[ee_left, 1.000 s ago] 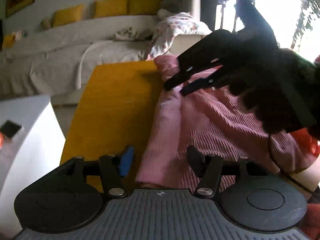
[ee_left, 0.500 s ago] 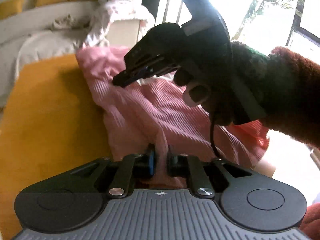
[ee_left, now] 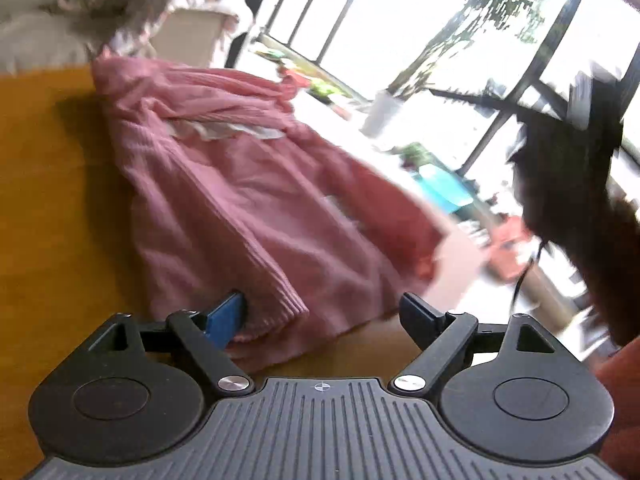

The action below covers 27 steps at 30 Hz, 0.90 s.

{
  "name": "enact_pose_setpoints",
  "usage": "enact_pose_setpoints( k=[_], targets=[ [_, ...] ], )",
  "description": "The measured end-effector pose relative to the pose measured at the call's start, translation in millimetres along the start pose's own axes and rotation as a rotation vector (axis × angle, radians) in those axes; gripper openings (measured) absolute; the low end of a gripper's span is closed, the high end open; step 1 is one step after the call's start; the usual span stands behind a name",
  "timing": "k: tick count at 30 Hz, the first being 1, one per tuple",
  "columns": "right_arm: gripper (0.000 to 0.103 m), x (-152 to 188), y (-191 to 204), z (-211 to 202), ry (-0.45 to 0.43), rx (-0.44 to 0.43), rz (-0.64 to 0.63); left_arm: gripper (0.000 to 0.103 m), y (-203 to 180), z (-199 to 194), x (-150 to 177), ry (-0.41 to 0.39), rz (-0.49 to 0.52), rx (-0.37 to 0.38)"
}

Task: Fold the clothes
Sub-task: 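Grasp the fabric edge with the right gripper, fold it and release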

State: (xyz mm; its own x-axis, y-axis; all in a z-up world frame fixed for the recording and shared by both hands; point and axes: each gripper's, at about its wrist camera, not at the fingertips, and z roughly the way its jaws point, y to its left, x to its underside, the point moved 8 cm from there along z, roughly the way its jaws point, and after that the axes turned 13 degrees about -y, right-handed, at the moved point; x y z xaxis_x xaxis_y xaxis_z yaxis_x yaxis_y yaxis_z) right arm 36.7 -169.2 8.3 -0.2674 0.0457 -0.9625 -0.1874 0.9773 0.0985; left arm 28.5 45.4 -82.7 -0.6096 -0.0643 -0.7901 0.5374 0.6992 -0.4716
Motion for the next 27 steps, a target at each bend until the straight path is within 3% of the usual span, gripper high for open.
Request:
enact_pose_setpoints(
  k=[3,6,8,9,10,11,15,18,20,24,27],
  targets=[
    [0.070,40,6,-16,0.028,-0.004,0.100,0.094,-12,-7,-8,-0.023,-0.028,0.070],
    [0.071,72,21,-16,0.044,-0.016,0.147,0.095,-18,-12,-22,-0.068,-0.013,0.064],
    [0.071,84,25,-4,0.031,0.026,0.102,0.096,-15,-14,-31,-0.111,-0.019,0.029],
    [0.052,85,24,-1,0.016,0.039,0.071,0.097,-9,-14,-36,-0.135,-0.036,-0.002],
    [0.013,83,25,5,0.006,0.047,0.028,0.097,-3,-15,-40,-0.157,-0.054,-0.033],
    [0.003,79,25,11,0.011,0.051,-0.012,0.097,4,-16,-43,-0.170,-0.077,-0.060],
    [0.004,53,61,17,0.032,-0.083,-0.243,0.097,29,-14,-42,-0.178,-0.170,-0.105],
    [0.004,82,95,30,0.203,-0.207,-0.429,0.097,44,-10,-39,-0.171,-0.204,-0.140],
    [0.004,98,104,33,0.254,-0.233,-0.499,0.097,47,-12,-38,-0.177,-0.207,-0.139],
    [0.008,105,109,32,0.256,-0.238,-0.569,0.097,44,-8,-43,-0.170,-0.190,-0.115],
    [0.009,108,112,29,0.241,-0.228,-0.613,0.097,24,9,-65,-0.133,-0.113,-0.045]
  ],
)
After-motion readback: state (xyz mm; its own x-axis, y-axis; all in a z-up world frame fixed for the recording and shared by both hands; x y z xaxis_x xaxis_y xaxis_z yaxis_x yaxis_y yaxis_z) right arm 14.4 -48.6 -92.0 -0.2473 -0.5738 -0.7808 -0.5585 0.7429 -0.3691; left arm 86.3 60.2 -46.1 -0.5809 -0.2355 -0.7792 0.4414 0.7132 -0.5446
